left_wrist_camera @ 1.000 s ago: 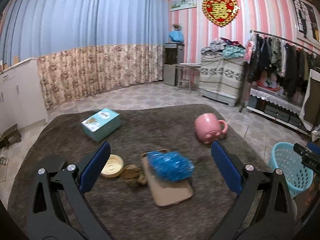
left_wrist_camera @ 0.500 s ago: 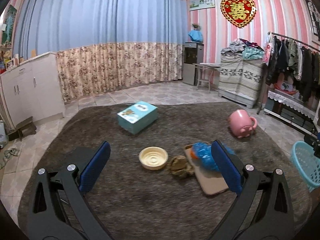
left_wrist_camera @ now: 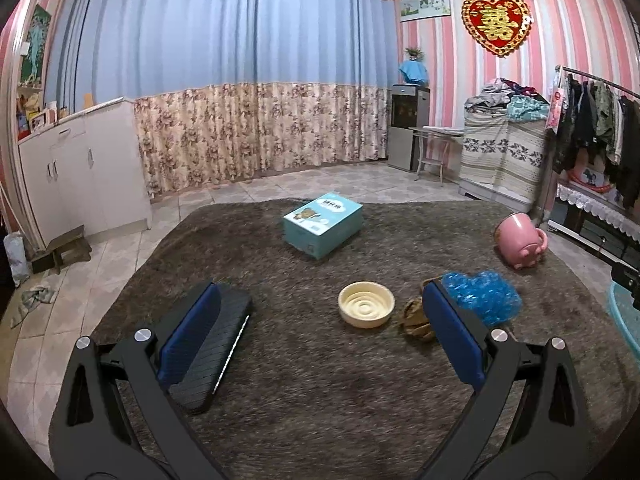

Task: Collect trash
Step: 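Move both tools back over the blue plastic bag on the rug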

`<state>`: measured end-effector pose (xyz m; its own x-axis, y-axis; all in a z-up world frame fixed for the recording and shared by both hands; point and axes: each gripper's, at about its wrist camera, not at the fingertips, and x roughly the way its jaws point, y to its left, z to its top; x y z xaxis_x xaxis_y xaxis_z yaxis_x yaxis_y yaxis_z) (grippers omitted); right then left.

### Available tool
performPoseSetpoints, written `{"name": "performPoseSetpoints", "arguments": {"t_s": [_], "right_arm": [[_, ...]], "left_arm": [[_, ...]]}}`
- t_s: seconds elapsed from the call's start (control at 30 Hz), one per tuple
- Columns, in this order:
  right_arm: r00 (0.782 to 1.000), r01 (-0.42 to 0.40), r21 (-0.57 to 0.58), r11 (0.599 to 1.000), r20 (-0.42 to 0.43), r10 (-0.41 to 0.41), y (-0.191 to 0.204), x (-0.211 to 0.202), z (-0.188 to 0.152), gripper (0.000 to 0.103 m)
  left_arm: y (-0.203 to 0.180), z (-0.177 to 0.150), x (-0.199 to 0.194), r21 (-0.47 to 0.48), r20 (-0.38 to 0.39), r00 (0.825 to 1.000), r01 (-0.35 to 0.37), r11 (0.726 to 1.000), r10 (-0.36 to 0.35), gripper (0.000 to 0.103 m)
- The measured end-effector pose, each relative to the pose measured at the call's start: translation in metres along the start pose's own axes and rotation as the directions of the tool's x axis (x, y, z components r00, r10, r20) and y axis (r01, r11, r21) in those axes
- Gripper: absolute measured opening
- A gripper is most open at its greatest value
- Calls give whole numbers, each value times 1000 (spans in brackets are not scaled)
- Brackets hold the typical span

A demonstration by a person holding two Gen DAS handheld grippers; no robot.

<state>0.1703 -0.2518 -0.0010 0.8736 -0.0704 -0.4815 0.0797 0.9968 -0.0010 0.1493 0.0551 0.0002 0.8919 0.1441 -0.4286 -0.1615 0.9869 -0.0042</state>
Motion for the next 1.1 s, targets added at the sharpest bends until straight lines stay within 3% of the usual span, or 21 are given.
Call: {"name": "performPoseSetpoints", "arguments": {"t_s": [0.53,0.97,1.07,1.1], "right_arm": [[995,-70,-19,997,-67,68,35,28,-12,90],[974,-187,-132,973,-152,167,101,73,-23,90],[961,-234,-114,966,-178,212,112,86,-23,88],[955,-250,-106,962,-192,227,114,90,-23,78]], "left_arm": [[19,-19,20,-4,-53,998,-30,1000,30,97],[21,-32,44,-13,-119,993,-6,1000,5,97],[18,-32,46,-3,-117,993,-8,1000,7,97],[16,-32,48,1,-120,993,-5,1000,5,97]]}}
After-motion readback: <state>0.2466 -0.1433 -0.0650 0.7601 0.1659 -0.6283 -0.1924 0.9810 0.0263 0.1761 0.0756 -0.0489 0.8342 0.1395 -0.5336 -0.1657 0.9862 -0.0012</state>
